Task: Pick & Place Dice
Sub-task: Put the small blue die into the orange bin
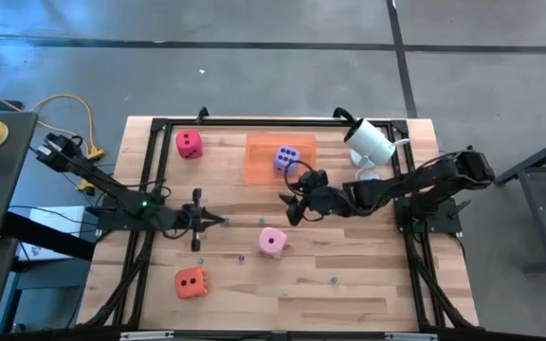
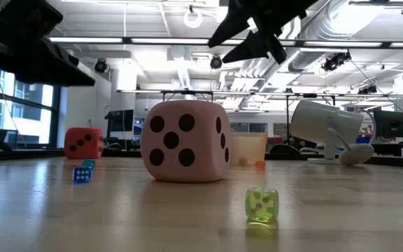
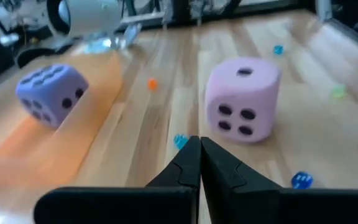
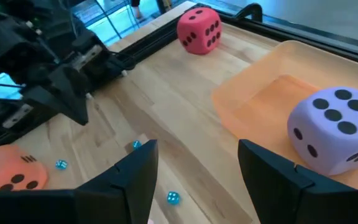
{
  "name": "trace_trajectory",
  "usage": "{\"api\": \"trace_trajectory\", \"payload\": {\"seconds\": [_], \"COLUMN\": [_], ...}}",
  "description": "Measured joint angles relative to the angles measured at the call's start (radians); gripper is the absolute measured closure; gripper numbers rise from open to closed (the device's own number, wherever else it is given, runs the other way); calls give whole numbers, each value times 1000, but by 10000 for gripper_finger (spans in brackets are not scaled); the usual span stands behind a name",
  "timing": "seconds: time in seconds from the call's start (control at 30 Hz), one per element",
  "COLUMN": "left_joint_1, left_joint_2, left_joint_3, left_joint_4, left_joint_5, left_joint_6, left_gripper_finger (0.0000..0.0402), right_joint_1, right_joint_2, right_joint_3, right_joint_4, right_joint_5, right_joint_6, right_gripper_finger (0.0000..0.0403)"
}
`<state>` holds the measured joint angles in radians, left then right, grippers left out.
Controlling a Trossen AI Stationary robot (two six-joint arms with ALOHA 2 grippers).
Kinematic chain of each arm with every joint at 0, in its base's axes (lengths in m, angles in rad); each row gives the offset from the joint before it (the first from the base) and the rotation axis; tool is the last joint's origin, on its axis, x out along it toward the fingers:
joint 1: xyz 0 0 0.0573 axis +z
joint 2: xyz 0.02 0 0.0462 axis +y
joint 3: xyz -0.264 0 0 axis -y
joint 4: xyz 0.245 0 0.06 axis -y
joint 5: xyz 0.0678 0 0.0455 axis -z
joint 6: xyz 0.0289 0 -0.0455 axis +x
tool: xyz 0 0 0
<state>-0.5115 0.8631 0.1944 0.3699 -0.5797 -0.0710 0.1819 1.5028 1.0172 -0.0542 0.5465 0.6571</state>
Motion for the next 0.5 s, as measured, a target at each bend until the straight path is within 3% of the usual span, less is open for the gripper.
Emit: {"api": "trace_trajectory", "payload": {"seconds": [0.13, 0.3, 0.5], "left_joint_1": [-11, -9, 12], "left_joint_2": [0, 31, 101], "left_joint_3": [0, 0, 0], "left_joint_4": [4, 3, 2], "left_joint_5": [0, -5, -133], "left_joint_6": [-13, -90, -109], "left_gripper_finger": [374, 298, 228], "right_joint_1": [21, 32, 40], "right_joint_2": [0, 0, 0], "right_joint_3": [0, 0, 0], "right_joint_4": [7, 6, 3], "right_joint_5": [0, 0, -6], "right_joint_6": [0, -7, -7], "right_gripper_finger": [192, 192, 192]}}
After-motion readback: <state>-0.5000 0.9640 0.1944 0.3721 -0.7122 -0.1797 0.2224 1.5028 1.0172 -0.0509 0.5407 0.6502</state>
